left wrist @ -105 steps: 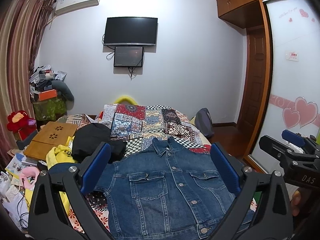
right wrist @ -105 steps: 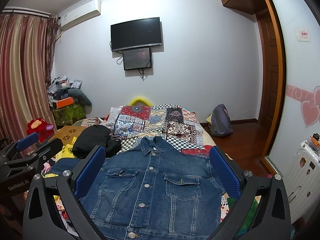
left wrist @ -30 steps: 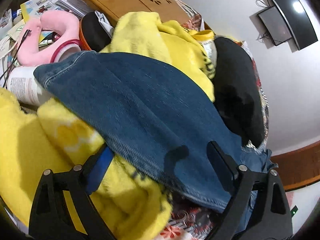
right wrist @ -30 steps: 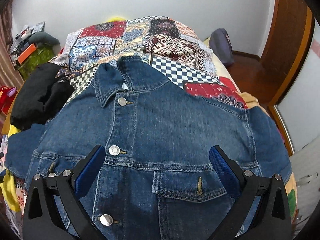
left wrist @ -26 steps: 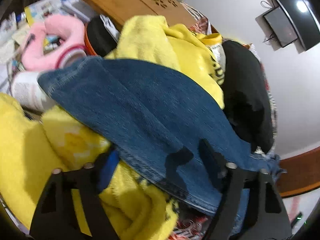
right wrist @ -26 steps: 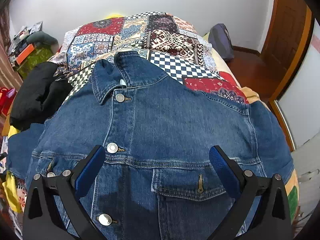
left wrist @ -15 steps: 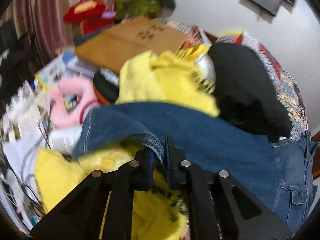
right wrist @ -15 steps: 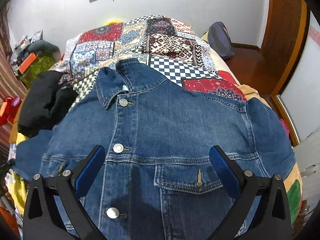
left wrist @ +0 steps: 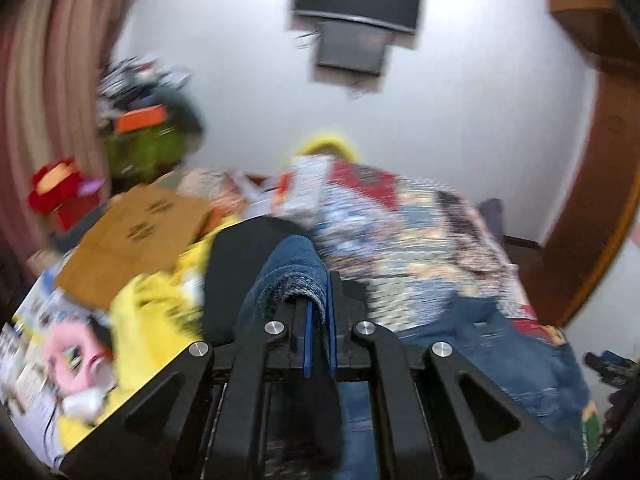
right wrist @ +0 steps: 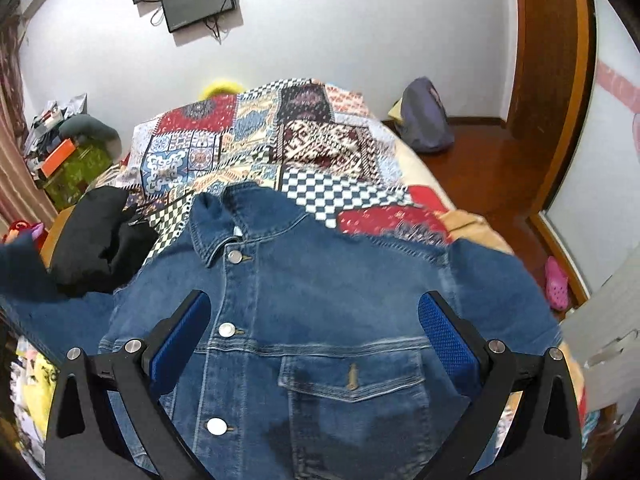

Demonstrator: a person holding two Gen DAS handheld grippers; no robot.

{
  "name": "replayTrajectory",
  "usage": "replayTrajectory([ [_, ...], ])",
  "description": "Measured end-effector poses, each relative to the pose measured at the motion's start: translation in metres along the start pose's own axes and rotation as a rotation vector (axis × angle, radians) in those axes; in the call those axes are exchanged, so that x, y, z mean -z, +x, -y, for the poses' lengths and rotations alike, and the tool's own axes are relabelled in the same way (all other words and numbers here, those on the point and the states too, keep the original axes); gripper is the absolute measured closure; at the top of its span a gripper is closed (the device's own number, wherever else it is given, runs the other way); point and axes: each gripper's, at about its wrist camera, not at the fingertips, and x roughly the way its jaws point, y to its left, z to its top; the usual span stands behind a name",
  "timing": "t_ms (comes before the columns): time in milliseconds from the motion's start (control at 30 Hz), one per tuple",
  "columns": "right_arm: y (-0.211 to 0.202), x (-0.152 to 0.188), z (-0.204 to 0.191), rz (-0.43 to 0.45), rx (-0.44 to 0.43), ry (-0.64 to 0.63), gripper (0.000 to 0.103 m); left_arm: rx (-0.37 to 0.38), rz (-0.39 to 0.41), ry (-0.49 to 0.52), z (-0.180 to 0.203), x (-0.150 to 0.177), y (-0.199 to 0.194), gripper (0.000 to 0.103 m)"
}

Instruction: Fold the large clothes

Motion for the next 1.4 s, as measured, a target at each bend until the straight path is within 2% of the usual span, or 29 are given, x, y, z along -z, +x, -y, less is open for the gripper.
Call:
replayTrajectory([
  [167, -0.006, 0.003, 0.015, 0.006, -0.006, -0.004, 0.000, 0.127, -0.040, 0.122, 0.095, 0.004, 0.021, 0.098],
  [400, -0.005, 0.015, 0.037, -0.020, 0.018, -0.015, 0.000, 0.234, -0.220, 0.293, 0.199, 0.066, 0.063, 0.098],
  [533, -0.004, 0.022, 0.047, -0.041, 0.018, -0.015, 0.000, 0.285, -0.390, 0.359, 0.236, 0.112, 0.089, 0.098],
  [700, -0.002, 0.032, 0.051, -0.066, 0.018, -0.036, 0.000, 0.310, -0.524, 0.384, 0.257, 0.149, 0.102, 0.098],
  [767, -0.002, 0.035, 0.049, -0.074, 0.017, -0.049, 0.000, 0.319, -0.565, 0.389, 0.260, 0.156, 0.104, 0.096],
  [833, -0.002, 0.036, 0.047, -0.079, 0.015, -0.067, 0.000, 0.322, -0.599, 0.400, 0.260, 0.162, 0.103, 0.086],
  [867, -0.002, 0.037, 0.045, -0.080, 0.015, -0.073, 0.000, 0.327, -0.604, 0.405, 0.260, 0.163, 0.102, 0.084],
  [933, -0.003, 0.037, 0.041, -0.081, 0.015, -0.095, 0.000, 0.334, -0.605, 0.414, 0.258, 0.161, 0.097, 0.066],
  [1033, -0.005, 0.036, 0.035, -0.075, 0.013, -0.122, 0.000, 0.335, -0.589, 0.407, 0.253, 0.153, 0.083, 0.046],
  [1200, -0.012, 0.030, 0.016, -0.047, 0.001, -0.167, 0.000, 0.300, -0.480, 0.383, 0.230, 0.122, 0.056, 0.039],
  [1400, -0.016, 0.022, -0.017, -0.021, -0.036, -0.230, 0.000, 0.220, -0.361, 0.350, 0.180, 0.084, 0.036, 0.034],
])
